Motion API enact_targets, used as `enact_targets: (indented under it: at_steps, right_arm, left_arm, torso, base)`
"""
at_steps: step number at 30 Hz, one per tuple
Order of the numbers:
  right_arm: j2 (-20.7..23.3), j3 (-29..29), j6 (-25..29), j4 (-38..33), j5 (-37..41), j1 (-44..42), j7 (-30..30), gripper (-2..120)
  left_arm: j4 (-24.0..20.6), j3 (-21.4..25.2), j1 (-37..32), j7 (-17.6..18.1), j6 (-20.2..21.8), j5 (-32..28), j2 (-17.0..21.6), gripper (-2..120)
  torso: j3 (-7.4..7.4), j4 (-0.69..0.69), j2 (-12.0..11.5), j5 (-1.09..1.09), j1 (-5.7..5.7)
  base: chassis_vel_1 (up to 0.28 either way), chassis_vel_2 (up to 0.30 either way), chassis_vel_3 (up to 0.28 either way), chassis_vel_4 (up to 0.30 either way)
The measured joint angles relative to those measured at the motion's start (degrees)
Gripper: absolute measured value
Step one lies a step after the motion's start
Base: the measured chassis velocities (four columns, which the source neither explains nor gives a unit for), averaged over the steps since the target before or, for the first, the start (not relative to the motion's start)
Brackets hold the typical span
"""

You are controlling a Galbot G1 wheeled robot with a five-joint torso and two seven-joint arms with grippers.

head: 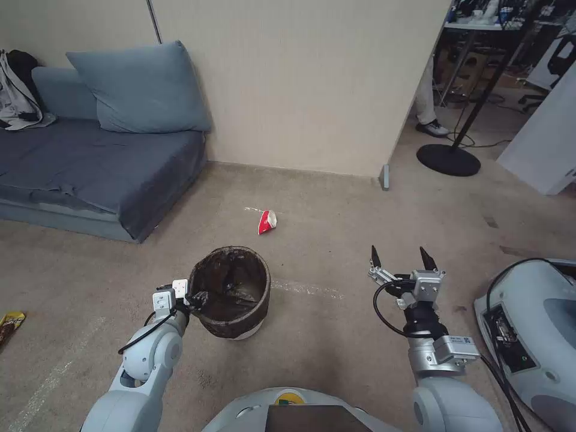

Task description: Pick up the trash bin, then pick up the garbage from the floor and place it into the trash bin.

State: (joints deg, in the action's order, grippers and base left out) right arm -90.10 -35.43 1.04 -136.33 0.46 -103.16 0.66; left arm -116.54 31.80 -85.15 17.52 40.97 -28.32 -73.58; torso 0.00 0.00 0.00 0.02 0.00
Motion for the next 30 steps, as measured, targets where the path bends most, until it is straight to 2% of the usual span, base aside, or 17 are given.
enact_targets:
  at_steps: [3,4,10,19,21,23,24,26,27,29,30]
  right_arm:
    - [0.1,0.1,0.0,0.0,0.2,0.0,0.0,100]
    - [0.1,0.1,0.0,0.0,0.2,0.0,0.0,100]
    - [0.1,0.3,0.2,0.1,0.4,0.1,0.0,100]
    - [0.1,0.3,0.3,0.1,0.4,0.1,0.0,100]
    - [0.1,0.3,0.3,0.1,0.5,0.1,0.0,100]
    - [0.2,0.3,0.2,-0.1,0.7,0.1,0.1,100]
    - [0.2,0.3,0.2,-0.1,0.7,0.1,0.1,100]
    - [0.2,0.1,0.1,-0.2,0.9,0.2,0.3,100]
    - [0.2,0.1,0.0,-0.3,1.0,0.2,0.4,100]
    - [0.2,0.1,0.0,-0.3,1.0,0.2,0.4,100]
    - [0.2,0.1,0.0,-0.3,1.0,0.2,0.4,100]
  left_arm:
    - [0.1,0.1,-0.2,-0.1,-0.1,0.0,-0.1,30]
    - [0.1,0.1,-0.2,-0.1,-0.1,0.0,-0.1,30]
    - [-0.2,0.2,-0.6,-0.1,-0.1,0.1,-0.1,9]
    - [-2.0,-0.3,-1.8,0.4,-1.0,0.1,-0.8,6]
    - [-3.0,-0.2,-2.8,0.6,-2.5,-0.1,-0.9,5]
    - [-5.2,0.2,-4.4,0.7,-6.6,-1.9,-0.9,3]
    - [-5.2,0.2,-4.4,0.7,-6.6,-1.9,-0.9,3]
    - [-7.2,0.6,-6.0,0.8,-11.4,-2.9,-1.0,3]
    - [-9.6,0.9,-7.2,0.9,-13.9,-3.5,-1.1,3]
    - [-10.5,1.0,-7.5,1.0,-14.4,-3.7,-1.2,3]
    - [-12.9,1.4,-8.4,1.5,-15.7,-3.9,-1.4,3]
  torso:
    - [0.00,0.00,0.0,0.00,0.00]
    - [0.00,0.00,0.0,0.00,0.00]
    - [0.00,0.00,0.0,-0.01,0.00]
    - [0.00,-0.01,0.0,-0.04,0.00]
    - [0.01,-0.01,0.0,-0.07,0.00]
    - [0.01,0.00,0.0,-0.04,0.00]
    - [0.01,0.00,0.0,-0.04,0.00]
    - [0.01,0.02,0.0,-0.04,0.00]
    - [0.01,0.01,0.0,-0.04,0.00]
    - [0.01,0.00,0.0,-0.04,0.00]
    - [0.01,-0.01,0.0,-0.02,0.00]
  base:
    - [0.000,0.000,0.000,0.000]
    - [0.000,0.000,0.000,0.000]
    - [0.000,0.000,0.000,0.000]
    - [0.000,0.000,0.000,0.000]
    - [0.000,0.000,0.000,0.000]
    - [0.000,0.000,0.000,0.000]
    - [0.000,0.000,0.000,0.000]
    - [0.000,0.000,0.000,0.000]
    - [0.000,0.000,0.000,0.000]
    - [0.000,0.000,0.000,0.000]
    - [0.000,0.000,0.000,0.000]
